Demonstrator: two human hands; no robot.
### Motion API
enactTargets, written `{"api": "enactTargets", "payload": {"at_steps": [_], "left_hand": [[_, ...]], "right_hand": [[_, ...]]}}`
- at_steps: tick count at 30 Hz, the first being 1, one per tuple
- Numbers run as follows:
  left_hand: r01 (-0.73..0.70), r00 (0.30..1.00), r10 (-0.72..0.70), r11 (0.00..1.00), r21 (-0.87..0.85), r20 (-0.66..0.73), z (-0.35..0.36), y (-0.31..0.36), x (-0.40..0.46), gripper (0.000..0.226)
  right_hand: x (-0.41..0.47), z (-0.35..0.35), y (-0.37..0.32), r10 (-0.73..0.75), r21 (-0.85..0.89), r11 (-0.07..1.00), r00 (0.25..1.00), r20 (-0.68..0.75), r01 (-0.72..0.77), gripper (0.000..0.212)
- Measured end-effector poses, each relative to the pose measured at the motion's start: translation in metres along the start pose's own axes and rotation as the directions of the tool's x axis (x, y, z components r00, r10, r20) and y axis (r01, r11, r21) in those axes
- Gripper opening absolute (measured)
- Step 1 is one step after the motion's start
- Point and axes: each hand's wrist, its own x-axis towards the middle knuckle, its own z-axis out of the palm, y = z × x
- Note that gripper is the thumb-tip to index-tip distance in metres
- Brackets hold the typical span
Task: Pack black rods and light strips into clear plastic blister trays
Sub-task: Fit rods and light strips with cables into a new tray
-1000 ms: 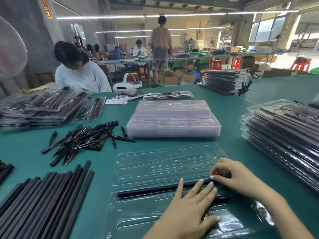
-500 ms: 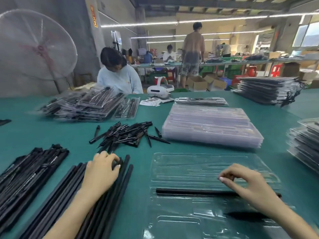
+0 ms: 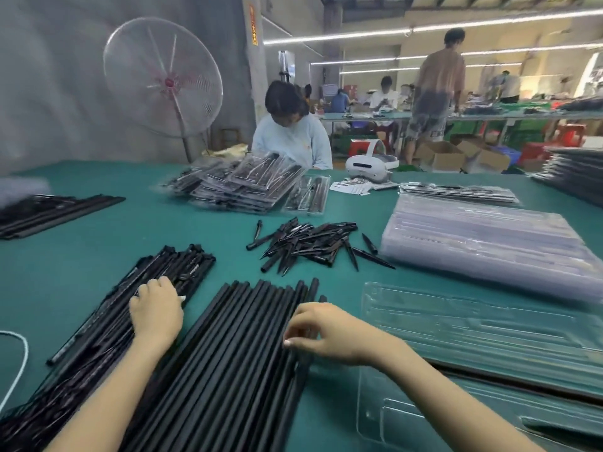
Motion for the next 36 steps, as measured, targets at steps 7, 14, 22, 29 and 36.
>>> {"api": "enactTargets", "payload": {"at_steps": [7, 14, 22, 29, 36], "left_hand": [[-0.105, 0.990, 0.081, 0.971, -0.214, -0.119, -0.022, -0.009, 0.008, 0.032], [-0.186, 0.953, 0.241, 0.945, -0.269, 0.186, -0.051, -0.016, 0.006, 0.044], [-0.246, 0.948, 0.267, 0.960, -0.131, 0.173, -0.021, -0.026, -0.019, 0.019], [-0.275, 0.935, 0.338, 0.882, -0.384, 0.105, -0.056, -0.032, -0.025, 0.021], [-0.384, 0.701, 0.702, 0.519, -0.764, 0.125, -0.098, -0.035, -0.047, 0.013]], "right_hand": [[0.032, 0.018, -0.017, 0.019, 0.162, 0.987, 0.996, -0.092, -0.004, 0.025], [0.049, 0.033, -0.041, 0.133, 0.414, 0.909, 0.975, -0.178, -0.049, 0.024], [0.045, 0.055, -0.050, 0.101, 0.391, 0.919, 0.988, -0.115, -0.049, 0.027], [0.053, 0.061, -0.062, 0.233, 0.637, 0.761, 0.969, -0.087, -0.126, 0.047], [0.081, 0.058, -0.118, 0.313, 0.984, -0.048, 0.933, 0.180, -0.173, 0.076]]}}
